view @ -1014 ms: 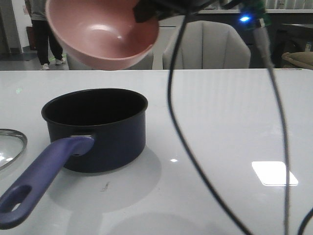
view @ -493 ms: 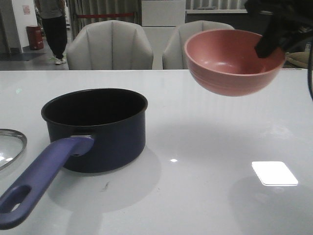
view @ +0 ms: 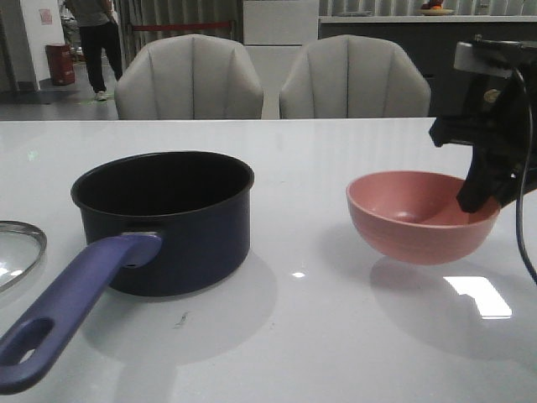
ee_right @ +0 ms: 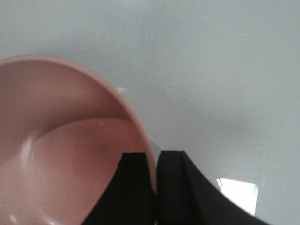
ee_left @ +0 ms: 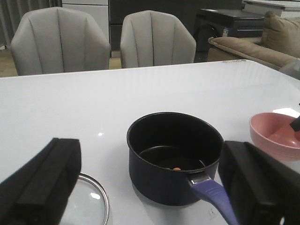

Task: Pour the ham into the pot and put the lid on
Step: 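Carry the empty bowl back and lower it onto the table, then release the bowl and raise the right gripper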

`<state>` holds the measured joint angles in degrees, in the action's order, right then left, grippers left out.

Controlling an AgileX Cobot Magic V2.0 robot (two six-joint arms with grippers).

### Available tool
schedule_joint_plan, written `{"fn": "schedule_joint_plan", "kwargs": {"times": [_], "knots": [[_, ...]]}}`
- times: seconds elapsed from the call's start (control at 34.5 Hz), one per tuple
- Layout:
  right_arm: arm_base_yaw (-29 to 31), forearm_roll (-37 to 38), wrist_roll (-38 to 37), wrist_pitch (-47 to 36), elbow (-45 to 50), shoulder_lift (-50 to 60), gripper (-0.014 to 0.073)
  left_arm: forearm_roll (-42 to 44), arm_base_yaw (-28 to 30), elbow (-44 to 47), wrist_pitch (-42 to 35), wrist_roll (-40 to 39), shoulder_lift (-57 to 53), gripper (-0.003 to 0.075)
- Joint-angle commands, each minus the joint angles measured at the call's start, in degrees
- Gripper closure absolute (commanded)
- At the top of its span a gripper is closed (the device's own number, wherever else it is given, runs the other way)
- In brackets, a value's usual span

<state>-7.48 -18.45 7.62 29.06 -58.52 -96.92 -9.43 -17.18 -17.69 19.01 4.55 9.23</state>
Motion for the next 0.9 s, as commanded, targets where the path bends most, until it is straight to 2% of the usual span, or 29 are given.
{"fn": "schedule_joint_plan", "kwargs": {"times": [0.0, 0.17, 0.26, 0.58, 0.87], "knots": [[0.4, -1.0, 0.1, -2.2, -2.0, 1.2, 0.0391, -0.4, -0.5, -1.5, -4.2, -0.2, 0.6, 0.0103], [0.4, -0.8, 1.2, -2.1, -2.2, 1.0, 0.0232, -0.4, -0.5, -1.5, -4.2, -0.2, 0.6, 0.0103], [0.4, 0.2, 2.6, 0.1, -3.3, 1.3, 0.0188, -0.4, -0.5, -1.5, -4.2, -0.2, 0.6, 0.0103], [-0.7, 1.0, 8.2, 1.9, -3.8, 12.0, 0.0191, -0.4, -0.5, -1.5, -4.2, -0.2, 0.6, 0.0103], [-7.4, 1.0, 9.1, -7.7, 5.1, 31.0, 0.0191, -0.4, -0.5, -1.5, -4.5, -0.2, 0.6, 0.0103]]}}
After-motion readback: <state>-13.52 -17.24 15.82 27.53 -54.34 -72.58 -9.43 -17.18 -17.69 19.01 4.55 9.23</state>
